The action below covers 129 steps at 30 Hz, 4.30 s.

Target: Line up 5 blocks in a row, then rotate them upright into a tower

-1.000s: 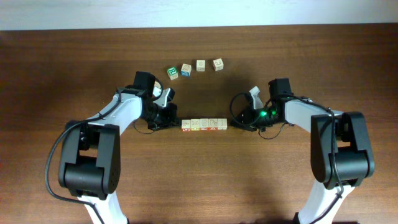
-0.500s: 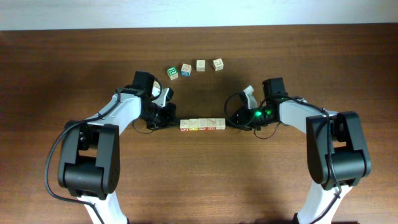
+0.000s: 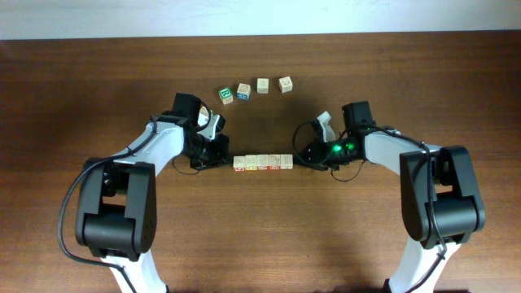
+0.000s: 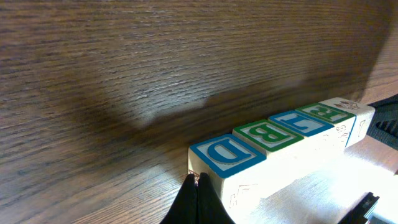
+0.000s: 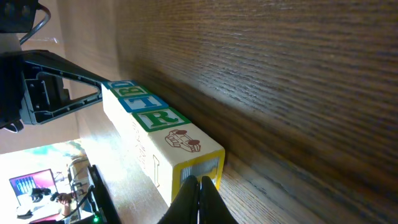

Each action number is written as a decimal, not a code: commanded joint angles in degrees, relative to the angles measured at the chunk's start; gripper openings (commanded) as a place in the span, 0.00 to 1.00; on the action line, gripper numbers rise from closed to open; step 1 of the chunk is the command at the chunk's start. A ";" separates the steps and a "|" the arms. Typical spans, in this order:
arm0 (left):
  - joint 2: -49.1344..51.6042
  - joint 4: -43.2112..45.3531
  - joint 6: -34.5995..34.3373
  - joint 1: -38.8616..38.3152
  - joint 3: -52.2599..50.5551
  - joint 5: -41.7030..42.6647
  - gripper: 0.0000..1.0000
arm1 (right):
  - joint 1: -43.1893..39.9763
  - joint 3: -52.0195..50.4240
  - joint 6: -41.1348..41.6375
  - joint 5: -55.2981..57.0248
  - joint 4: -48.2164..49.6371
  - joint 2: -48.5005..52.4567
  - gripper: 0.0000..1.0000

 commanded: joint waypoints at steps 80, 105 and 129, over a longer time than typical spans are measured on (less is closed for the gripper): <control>0.17 -13.03 4.39 0.48 6.34 -28.28 0.00 | 10.60 20.48 3.69 19.82 -24.46 5.77 0.04; 0.20 -13.16 13.40 5.16 4.20 -8.13 0.00 | 5.16 10.93 -6.82 -0.15 -13.38 5.79 0.05; 0.20 -12.55 12.72 5.05 4.20 -4.39 0.00 | 7.61 10.21 -0.07 3.58 -14.71 5.79 0.05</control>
